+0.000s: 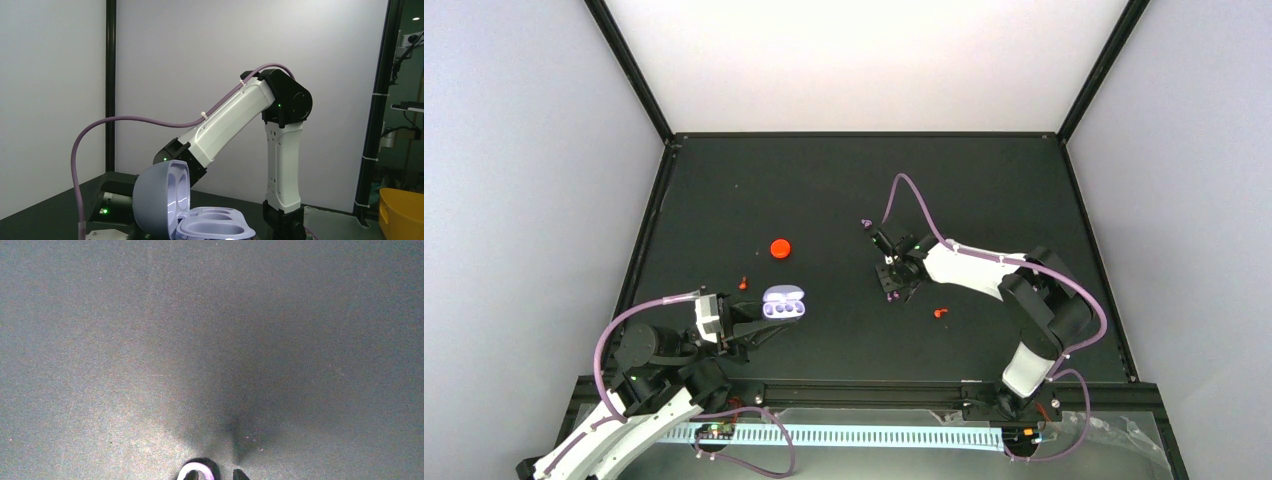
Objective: Insert the wireless bluetooth earbuds into the charging case
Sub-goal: Pick up the earbud from the center of the board.
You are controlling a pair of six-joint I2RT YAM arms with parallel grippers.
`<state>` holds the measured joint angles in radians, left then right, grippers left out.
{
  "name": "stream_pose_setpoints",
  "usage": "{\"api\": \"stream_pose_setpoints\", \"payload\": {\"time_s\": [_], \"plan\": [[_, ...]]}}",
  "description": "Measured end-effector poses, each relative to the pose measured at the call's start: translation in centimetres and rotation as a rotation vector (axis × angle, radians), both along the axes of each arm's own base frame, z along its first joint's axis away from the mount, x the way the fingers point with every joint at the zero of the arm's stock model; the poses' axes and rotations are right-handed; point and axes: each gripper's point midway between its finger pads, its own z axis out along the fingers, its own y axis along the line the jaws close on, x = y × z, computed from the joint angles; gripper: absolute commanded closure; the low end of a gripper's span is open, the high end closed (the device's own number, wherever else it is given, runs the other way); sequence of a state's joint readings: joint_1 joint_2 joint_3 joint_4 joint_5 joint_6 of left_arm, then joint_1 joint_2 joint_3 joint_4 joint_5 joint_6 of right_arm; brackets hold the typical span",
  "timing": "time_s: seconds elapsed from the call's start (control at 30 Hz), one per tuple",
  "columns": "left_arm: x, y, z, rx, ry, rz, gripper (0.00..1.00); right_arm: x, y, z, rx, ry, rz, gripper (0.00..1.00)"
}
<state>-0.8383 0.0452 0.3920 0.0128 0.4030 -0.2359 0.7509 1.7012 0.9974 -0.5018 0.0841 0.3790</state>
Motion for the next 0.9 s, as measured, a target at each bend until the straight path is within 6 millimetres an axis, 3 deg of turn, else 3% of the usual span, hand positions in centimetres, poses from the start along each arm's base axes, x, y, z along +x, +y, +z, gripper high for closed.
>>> {"api": "stream_pose_setpoints", "payload": {"time_s": [0.37, 0.9], "plan": [[0.0, 0.0, 0.0, 0.0, 0.0, 0.0, 0.98, -0.44, -0.12, -0.73, -0.007, 0.023, 0.006, 0.83], [0.0, 0.0, 0.0, 0.0, 0.0, 0.0, 0.98, -0.57, -0.15, -0.85, -0.007, 0.027, 0.011, 0.99]]}}
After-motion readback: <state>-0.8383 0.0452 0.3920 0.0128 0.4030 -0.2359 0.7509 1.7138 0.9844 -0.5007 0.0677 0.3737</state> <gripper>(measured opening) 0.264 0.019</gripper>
